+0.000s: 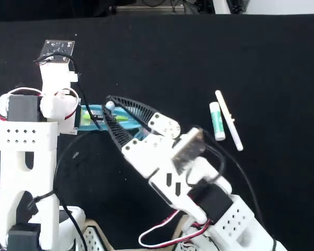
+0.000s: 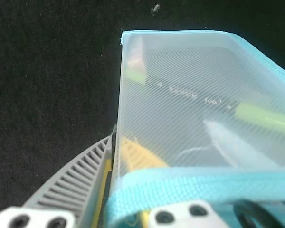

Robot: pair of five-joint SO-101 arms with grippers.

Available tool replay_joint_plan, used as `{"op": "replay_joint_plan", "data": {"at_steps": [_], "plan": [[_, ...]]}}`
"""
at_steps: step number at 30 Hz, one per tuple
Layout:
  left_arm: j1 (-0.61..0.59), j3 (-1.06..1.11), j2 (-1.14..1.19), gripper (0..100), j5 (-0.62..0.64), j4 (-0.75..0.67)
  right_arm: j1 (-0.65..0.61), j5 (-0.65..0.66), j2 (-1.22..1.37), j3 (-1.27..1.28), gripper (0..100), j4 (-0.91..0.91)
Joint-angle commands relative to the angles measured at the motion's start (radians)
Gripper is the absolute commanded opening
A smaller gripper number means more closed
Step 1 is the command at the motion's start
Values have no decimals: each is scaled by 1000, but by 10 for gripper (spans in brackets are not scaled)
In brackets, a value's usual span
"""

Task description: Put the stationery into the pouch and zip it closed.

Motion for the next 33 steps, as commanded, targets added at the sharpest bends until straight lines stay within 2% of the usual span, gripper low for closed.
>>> {"op": "replay_joint_plan", "data": {"at_steps": [1,4,8,13,19,23,28,33], "plan": [[10,8,8,30,-9,3,-41,-3,-19,-154,169,276],[10,8,8,30,-9,3,-55,-3,-19,-298,189,450],[10,8,8,30,-9,3,-25,-3,-19,-470,123,548],[10,8,8,30,-9,5,198,-3,-16,-585,32,637],[10,8,8,30,-9,6,528,-3,21,-513,99,790],[10,8,8,30,-9,6,704,-3,114,-426,119,819],[10,8,8,30,-9,3,815,25,329,-381,118,815],[10,8,8,30,-9,3,836,48,613,-437,118,819]]}}
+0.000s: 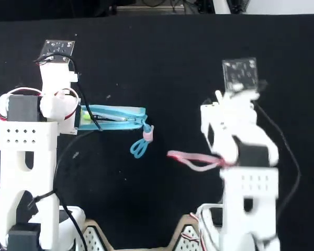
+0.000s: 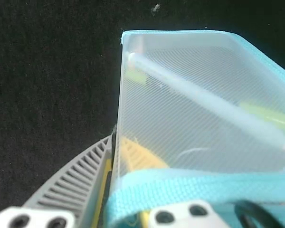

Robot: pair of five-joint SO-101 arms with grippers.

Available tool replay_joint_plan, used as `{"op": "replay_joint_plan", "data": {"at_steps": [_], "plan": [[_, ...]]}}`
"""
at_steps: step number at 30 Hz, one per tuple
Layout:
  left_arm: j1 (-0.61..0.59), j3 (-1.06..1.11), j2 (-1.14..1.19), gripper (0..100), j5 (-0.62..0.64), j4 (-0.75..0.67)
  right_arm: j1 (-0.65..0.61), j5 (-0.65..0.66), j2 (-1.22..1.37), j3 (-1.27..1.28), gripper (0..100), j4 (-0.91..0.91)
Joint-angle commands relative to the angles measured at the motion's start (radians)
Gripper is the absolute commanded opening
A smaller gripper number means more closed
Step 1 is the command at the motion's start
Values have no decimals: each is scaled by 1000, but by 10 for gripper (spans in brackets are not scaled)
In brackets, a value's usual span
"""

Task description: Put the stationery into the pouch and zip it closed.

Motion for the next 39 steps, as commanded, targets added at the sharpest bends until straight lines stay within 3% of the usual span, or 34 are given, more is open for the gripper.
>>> {"op": "replay_joint_plan", "data": {"at_steps": [1,24,35,39], "plan": [[10,8,8,30,-9,5,21,17,262,-79,119,9],[10,10,8,30,-9,11,103,17,1244,-711,120,14],[10,12,8,30,-9,11,95,18,1408,-783,120,14],[10,12,8,30,-9,11,74,140,1406,-794,109,74]]}}
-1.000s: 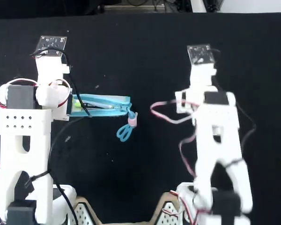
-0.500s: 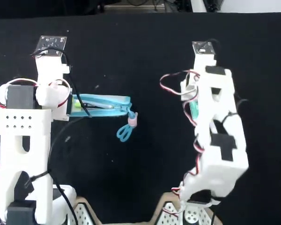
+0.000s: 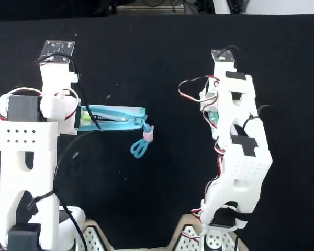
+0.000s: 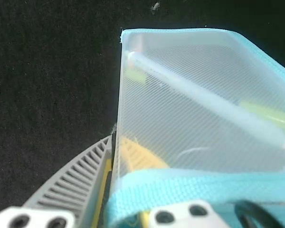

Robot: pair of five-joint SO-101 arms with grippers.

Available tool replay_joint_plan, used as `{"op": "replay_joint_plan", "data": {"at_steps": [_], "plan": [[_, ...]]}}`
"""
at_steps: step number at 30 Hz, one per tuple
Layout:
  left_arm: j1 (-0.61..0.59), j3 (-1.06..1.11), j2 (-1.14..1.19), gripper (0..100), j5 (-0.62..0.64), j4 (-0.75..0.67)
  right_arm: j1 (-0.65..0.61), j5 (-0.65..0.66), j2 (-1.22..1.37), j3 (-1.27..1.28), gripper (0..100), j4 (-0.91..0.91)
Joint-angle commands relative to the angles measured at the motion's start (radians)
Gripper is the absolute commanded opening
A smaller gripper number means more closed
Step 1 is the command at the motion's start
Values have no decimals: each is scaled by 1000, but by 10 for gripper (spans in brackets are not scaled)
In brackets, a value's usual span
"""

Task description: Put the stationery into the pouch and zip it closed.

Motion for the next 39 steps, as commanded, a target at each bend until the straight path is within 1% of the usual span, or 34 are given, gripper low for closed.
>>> {"op": "replay_joint_plan", "data": {"at_steps": [1,3,4,6,9,12,14,18,21,23,25,27,33,36,39], "plan": [[10,8,8,30,-9,6,-35,138,2,-53,88,112],[10,8,8,30,-9,6,-63,187,2,-87,24,206],[10,8,8,30,-9,6,-83,206,2,-102,7,255],[10,8,8,30,-9,6,-120,222,2,-116,24,331],[10,8,8,30,-9,6,-167,247,2,-102,25,365],[10,8,8,30,-9,6,-193,287,-10,-30,26,321],[10,8,8,30,-9,6,-198,315,-51,56,28,242],[10,8,8,30,-9,6,-198,359,-229,289,38,81],[10,8,8,30,-9,3,-198,358,-380,430,123,35],[10,8,8,30,-9,2,-198,359,-449,470,186,34],[10,8,8,30,-9,2,-196,359,-479,481,211,34],[10,8,8,30,-9,3,-199,359,-481,479,211,32],[10,8,8,30,-9,5,-279,365,-432,481,211,31],[10,8,8,30,-9,5,-296,448,-372,466,182,31],[10,8,8,30,-9,6,-262,509,-318,441,118,34]]}}
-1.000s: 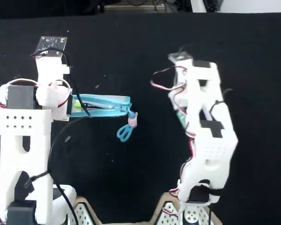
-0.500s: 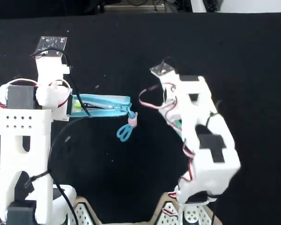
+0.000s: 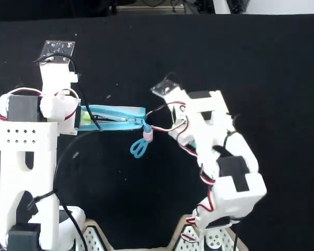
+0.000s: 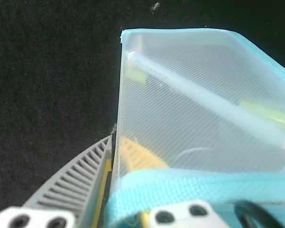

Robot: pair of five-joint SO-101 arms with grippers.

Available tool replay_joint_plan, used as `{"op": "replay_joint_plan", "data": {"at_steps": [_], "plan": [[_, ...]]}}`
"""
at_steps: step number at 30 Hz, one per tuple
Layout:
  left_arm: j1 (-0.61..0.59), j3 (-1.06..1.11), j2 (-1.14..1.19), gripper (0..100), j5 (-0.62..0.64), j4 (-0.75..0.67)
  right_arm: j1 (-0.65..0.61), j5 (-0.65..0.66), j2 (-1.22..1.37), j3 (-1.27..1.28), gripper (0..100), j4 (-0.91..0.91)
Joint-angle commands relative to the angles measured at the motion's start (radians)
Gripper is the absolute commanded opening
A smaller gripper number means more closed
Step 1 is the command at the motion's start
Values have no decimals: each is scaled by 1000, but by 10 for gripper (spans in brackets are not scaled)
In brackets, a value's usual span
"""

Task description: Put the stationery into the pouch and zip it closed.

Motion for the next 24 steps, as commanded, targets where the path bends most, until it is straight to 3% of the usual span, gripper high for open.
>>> {"op": "replay_joint_plan", "data": {"at_steps": [1,5,10,17,24], "plan": [[8,8,8,30,-9,6,35,91,50,-54,103,-5],[8,8,8,30,-9,6,112,160,61,-77,106,9],[8,8,8,30,-9,6,123,222,61,-120,202,114],[8,8,8,30,-9,6,127,348,68,-143,185,130],[8,8,8,30,-9,6,121,350,102,-142,180,118]]}}
